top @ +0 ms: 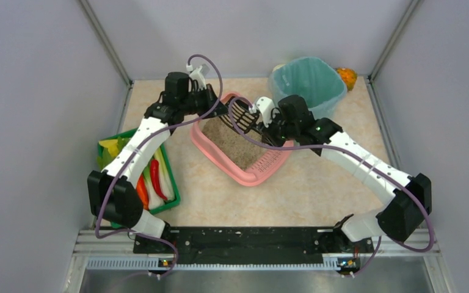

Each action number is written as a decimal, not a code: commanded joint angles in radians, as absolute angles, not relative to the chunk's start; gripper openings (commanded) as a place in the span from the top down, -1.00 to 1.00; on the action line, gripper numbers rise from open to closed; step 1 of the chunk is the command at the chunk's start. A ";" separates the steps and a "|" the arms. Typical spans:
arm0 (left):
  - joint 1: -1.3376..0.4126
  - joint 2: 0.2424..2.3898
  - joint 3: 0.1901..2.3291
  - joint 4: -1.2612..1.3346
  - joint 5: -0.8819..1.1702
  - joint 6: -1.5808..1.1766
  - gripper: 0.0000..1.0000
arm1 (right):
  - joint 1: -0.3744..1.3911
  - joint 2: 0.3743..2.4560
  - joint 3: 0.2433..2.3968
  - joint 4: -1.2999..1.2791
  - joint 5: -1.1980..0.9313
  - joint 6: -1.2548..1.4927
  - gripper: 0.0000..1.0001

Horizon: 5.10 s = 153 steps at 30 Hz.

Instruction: Clean the litter box

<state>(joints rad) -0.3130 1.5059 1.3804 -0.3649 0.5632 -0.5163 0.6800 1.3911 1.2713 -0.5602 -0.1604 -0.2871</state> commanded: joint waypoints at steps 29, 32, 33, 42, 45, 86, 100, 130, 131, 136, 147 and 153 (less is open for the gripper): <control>-0.240 1.553 1.411 -0.346 0.687 -0.699 0.86 | 0.695 1.050 1.022 -0.155 -0.294 -0.278 1.00; -0.221 1.523 1.420 -0.356 0.639 -0.682 0.31 | 0.695 1.068 1.066 -0.218 -0.261 -0.276 1.00; -0.211 1.509 1.427 -0.365 0.614 -0.667 0.17 | 0.695 1.083 1.090 -0.253 -0.242 -0.276 1.00; -0.172 1.339 1.466 -0.516 0.120 -0.451 -0.51 | 0.695 1.293 1.385 -0.637 -0.144 -0.321 1.00; -0.172 1.274 1.422 -0.519 -0.028 -0.425 -0.59 | 0.696 1.367 1.449 -0.726 -0.130 -0.321 1.00; -0.172 1.068 1.175 -0.404 -0.254 -0.294 -0.71 | 0.725 2.033 1.802 -0.829 -0.141 -0.427 1.00; -0.172 1.052 1.156 -0.379 -0.256 -0.284 -0.71 | 0.735 2.048 1.628 -0.439 -0.096 -0.411 1.00; -0.172 1.013 1.134 -0.371 -0.250 -0.283 -0.70 | 0.709 1.884 1.106 0.444 -0.201 -0.246 1.00; -0.172 1.009 1.133 -0.372 -0.251 -0.282 -0.70 | 0.704 1.881 1.088 0.472 -0.202 -0.234 1.00; -0.172 1.000 1.126 -0.370 -0.253 -0.278 -0.70 | 0.693 1.874 1.041 0.577 -0.205 -0.191 1.00; -0.172 0.987 1.118 -0.370 -0.252 -0.282 -0.70 | 0.668 1.832 0.974 0.639 -0.213 -0.156 1.00; -0.172 0.984 1.120 -0.365 -0.246 -0.287 -0.70 | 0.664 1.796 0.939 0.694 -0.216 -0.139 1.00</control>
<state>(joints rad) -0.1711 1.0080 1.1183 -0.4110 -0.2478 -0.2886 0.6754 1.8908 0.9726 0.5419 -0.2028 -0.1608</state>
